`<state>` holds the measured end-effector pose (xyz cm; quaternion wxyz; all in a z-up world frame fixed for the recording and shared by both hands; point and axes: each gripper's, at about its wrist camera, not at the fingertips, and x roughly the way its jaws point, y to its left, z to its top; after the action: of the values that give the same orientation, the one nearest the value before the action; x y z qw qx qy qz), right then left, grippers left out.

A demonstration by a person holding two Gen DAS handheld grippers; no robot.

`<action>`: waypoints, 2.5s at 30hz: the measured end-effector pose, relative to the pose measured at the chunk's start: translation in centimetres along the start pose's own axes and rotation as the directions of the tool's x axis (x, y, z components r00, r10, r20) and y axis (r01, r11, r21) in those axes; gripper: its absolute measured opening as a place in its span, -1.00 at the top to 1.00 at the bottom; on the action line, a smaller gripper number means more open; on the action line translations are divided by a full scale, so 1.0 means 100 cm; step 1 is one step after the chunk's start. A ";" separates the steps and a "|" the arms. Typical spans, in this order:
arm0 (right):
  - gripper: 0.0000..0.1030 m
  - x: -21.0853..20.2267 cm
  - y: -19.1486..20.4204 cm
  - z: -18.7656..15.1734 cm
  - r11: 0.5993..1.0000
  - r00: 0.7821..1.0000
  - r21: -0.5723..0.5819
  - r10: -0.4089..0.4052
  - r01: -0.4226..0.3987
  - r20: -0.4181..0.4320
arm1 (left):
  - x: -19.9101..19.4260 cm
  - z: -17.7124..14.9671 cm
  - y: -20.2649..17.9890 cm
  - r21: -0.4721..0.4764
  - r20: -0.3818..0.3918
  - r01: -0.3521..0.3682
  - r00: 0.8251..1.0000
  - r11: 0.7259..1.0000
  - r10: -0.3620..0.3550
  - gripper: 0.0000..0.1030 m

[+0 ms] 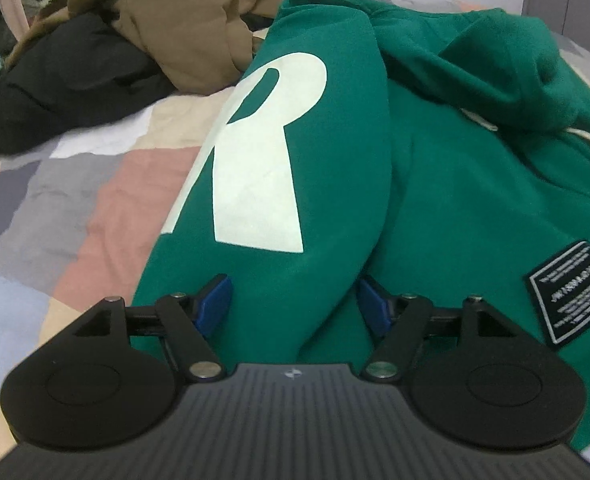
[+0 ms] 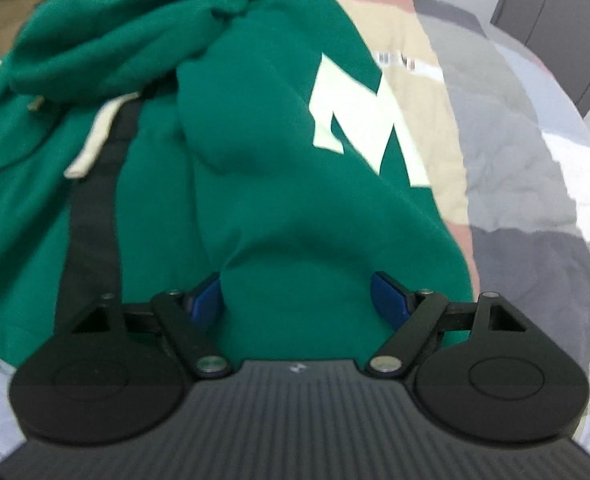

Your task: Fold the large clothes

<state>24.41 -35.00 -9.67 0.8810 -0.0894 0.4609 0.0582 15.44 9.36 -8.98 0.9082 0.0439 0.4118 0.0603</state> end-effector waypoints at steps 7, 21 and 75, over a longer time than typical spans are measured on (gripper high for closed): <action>0.17 -0.003 -0.011 0.004 0.997 0.999 0.064 0.039 -0.040 0.008 | 0.000 0.004 0.012 -0.109 0.016 -0.023 1.000 0.994 0.024 0.24; 0.78 -0.057 -0.071 0.024 0.985 0.987 0.166 0.016 -0.043 0.159 | -0.026 0.042 0.129 -0.393 0.109 -0.138 0.975 0.909 0.195 0.77; 0.08 -0.046 -0.121 0.090 0.916 0.928 0.392 -0.066 -0.089 0.366 | -0.047 0.070 0.074 -0.484 0.180 0.076 0.984 0.872 0.014 -0.09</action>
<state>31.23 -45.05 0.37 0.9512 0.1088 0.2882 -0.0165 17.12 15.82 0.06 0.9236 -0.1886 0.3013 0.1436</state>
